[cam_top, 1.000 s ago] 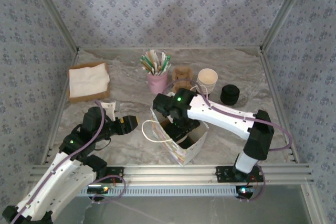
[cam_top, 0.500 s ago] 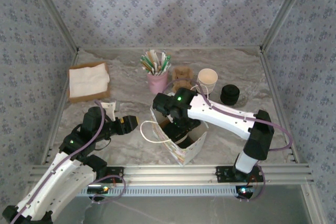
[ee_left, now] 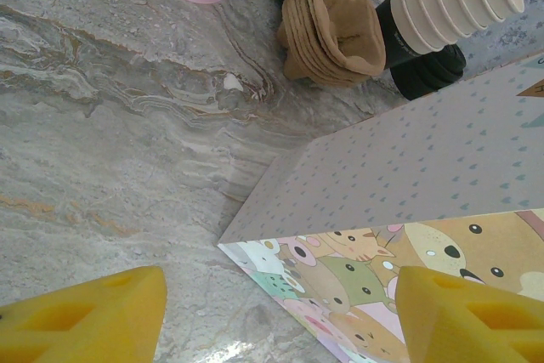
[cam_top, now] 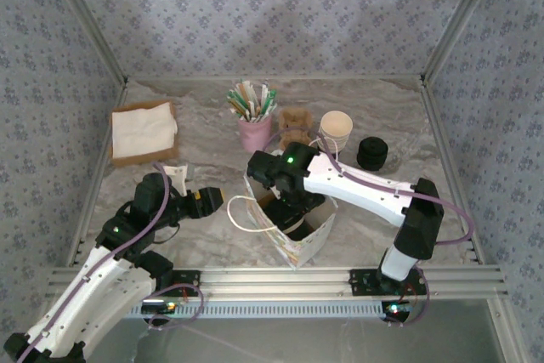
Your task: Pack the takeout coffee
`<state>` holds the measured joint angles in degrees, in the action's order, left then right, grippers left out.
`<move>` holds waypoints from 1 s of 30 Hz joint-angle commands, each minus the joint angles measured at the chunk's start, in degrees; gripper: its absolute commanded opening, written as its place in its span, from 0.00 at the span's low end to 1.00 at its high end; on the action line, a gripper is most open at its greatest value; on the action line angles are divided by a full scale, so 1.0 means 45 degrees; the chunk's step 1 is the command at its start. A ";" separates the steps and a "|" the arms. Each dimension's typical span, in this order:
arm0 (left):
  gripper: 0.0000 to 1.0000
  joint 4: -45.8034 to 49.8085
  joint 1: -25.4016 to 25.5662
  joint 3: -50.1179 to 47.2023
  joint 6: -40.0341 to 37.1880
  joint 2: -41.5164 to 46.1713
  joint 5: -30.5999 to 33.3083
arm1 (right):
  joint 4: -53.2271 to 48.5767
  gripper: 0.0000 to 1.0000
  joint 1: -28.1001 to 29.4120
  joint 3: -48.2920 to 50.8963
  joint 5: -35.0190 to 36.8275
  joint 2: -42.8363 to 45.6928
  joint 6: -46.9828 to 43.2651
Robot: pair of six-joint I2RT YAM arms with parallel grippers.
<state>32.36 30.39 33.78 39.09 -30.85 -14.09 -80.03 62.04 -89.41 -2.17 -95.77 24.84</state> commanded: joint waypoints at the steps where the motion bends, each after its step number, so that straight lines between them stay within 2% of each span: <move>1: 0.72 -0.0121 0.0077 0.0052 -0.0059 -0.0018 0.0084 | -0.0438 0.97 0.0080 -0.0249 0.0008 0.0035 0.0183; 30: 0.72 -0.0145 0.0079 -0.0075 -0.0007 0.0059 0.0101 | -0.0556 0.97 0.0166 -0.0464 0.0273 0.0378 0.0300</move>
<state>32.36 30.39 33.78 39.09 -30.85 -14.06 -80.18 62.30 -89.54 -2.11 -95.68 25.06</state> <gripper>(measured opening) 0.716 0.972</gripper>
